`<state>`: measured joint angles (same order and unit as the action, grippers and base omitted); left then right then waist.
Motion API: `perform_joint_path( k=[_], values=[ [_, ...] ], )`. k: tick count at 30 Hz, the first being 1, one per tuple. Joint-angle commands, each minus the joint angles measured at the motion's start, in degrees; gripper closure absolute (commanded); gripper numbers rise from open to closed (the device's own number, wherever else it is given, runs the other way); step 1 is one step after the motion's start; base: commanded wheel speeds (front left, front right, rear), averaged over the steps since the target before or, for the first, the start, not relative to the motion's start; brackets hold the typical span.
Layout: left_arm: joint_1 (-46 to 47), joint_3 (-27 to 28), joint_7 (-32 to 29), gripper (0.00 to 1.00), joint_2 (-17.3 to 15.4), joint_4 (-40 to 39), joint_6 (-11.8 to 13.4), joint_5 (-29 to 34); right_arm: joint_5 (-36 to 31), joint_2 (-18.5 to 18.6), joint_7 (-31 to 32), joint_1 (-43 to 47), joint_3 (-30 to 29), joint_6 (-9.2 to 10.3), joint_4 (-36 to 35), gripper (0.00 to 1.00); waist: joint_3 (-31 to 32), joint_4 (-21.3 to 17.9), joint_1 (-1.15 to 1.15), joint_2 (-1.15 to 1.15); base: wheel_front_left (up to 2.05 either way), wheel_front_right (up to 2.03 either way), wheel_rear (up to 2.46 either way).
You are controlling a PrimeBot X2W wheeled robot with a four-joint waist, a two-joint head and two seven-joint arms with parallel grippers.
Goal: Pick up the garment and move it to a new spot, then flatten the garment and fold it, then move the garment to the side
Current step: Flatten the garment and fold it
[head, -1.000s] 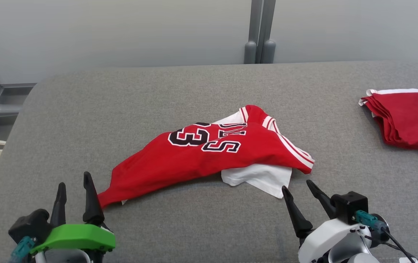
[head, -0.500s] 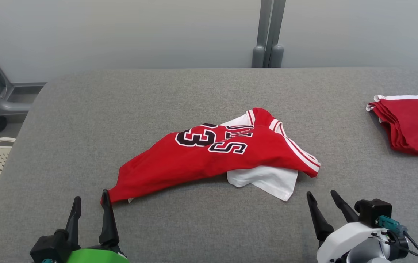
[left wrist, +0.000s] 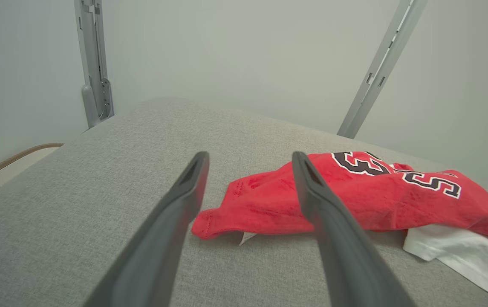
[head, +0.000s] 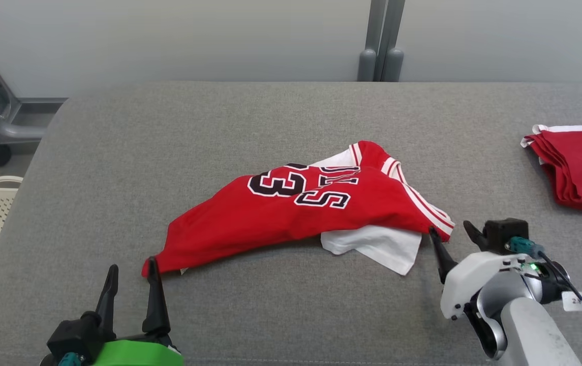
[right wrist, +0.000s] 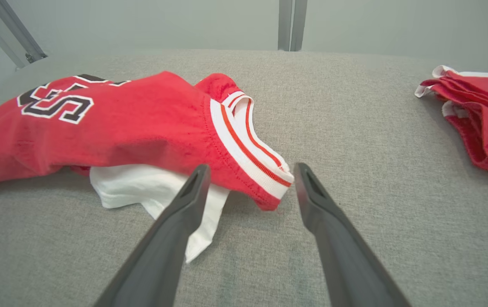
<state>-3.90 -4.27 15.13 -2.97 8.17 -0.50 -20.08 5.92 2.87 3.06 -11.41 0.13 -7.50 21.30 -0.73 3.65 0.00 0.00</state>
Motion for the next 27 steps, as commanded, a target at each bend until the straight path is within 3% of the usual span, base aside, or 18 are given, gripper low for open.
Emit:
perform_joint_path(
  k=[1, 12, 14, 16, 17, 18, 27],
  values=[
    [0.89, -0.15, 0.03, 0.00, 0.05, 0.11, -0.09, 0.24, -0.57, 0.04, 0.60, -0.79, 0.15, 0.03, 0.62, 0.00, -0.73, 0.36, 0.00, 0.00, 0.00, 0.00, 0.00],
    [3.43, -2.38, 0.02, 0.00, 0.04, 0.88, -0.01, 3.45, -6.61, 2.96, 3.80, -8.97, 3.58, 0.03, 9.55, 0.01, -4.51, 2.66, 0.00, 0.00, 0.00, 0.00, 0.00],
    [3.87, -2.53, 0.03, 0.00, 0.04, 0.81, -0.09, 3.65, -7.01, 3.05, 3.10, -9.63, 3.21, 0.03, 10.16, 0.51, -4.73, 2.95, 0.00, 0.00, 0.00, 0.00, 0.00],
    [4.00, -2.70, 0.02, 0.00, 0.04, 0.72, -0.22, 4.03, -7.73, 3.13, 2.62, -9.93, 2.99, 0.03, 10.61, 0.68, -4.82, 3.17, 0.00, 0.00, 0.00, 0.00, 0.00],
    [4.05, -2.72, 0.02, 0.00, 0.04, 0.72, -0.25, 4.20, -7.91, 3.09, 2.36, -10.07, 2.85, 0.03, 10.78, 0.80, -4.84, 3.24, 0.00, 0.00, 0.00, 0.00, 0.00],
    [4.35, -2.78, 0.03, 0.00, 0.04, 0.78, -0.32, 4.41, -8.06, 3.07, 2.19, -10.20, 2.63, 0.03, 11.15, 1.00, -4.81, 3.37, 0.00, 0.00, 0.00, 0.00, 0.00],
    [3.87, -3.54, 0.02, 0.00, 0.04, 1.88, -0.62, 4.56, -6.45, 4.82, 2.30, -12.53, 2.65, 0.03, 9.39, 1.00, -4.26, 3.96, 0.00, 0.00, 0.00, 0.00, 0.00]
  ],
)
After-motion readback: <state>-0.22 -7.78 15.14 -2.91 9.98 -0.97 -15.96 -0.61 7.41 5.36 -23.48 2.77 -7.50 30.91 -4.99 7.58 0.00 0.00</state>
